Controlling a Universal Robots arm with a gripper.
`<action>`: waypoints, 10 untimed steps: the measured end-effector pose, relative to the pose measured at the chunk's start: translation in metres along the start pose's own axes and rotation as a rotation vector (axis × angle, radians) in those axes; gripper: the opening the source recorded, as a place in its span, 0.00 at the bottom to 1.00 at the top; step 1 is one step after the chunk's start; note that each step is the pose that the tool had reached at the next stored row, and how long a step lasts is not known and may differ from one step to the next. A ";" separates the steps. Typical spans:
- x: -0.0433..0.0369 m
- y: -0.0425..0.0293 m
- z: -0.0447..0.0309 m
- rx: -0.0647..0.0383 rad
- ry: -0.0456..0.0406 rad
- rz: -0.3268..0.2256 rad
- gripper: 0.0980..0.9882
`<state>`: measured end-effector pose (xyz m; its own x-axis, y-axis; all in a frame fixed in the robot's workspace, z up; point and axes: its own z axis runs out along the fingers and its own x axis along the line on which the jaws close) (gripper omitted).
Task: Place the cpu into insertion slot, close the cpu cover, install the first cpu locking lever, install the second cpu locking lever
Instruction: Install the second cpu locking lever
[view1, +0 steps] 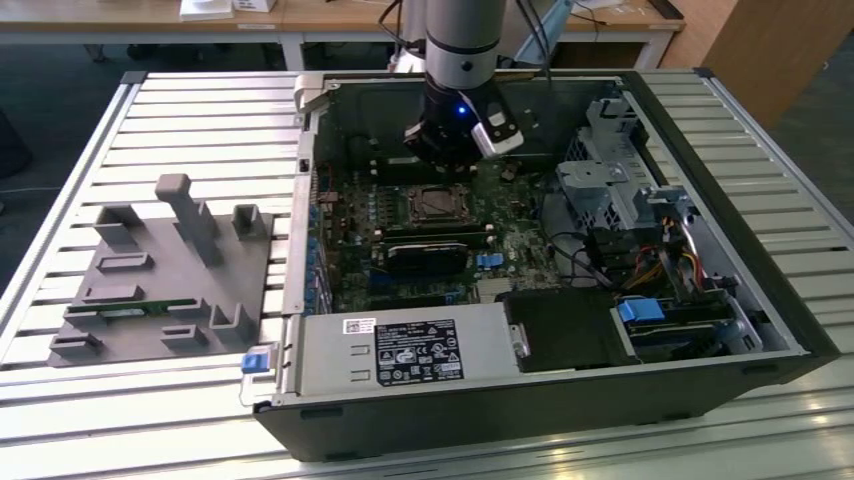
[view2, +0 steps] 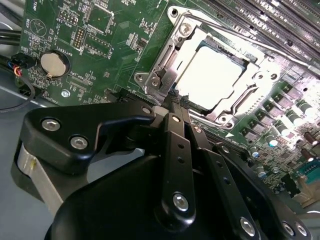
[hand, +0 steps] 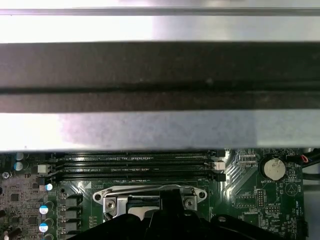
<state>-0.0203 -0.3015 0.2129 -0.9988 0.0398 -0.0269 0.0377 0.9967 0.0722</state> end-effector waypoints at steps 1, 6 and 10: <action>0.0000 -0.0003 0.0000 0.000 0.0001 0.000 0.01; -0.0002 -0.0002 -0.0075 0.000 0.0000 0.000 0.01; -0.0005 -0.0002 -0.0143 0.000 -0.0001 0.000 0.01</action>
<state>-0.0203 -0.3027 0.2271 -0.9988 0.0396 -0.0270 0.0376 0.9967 0.0726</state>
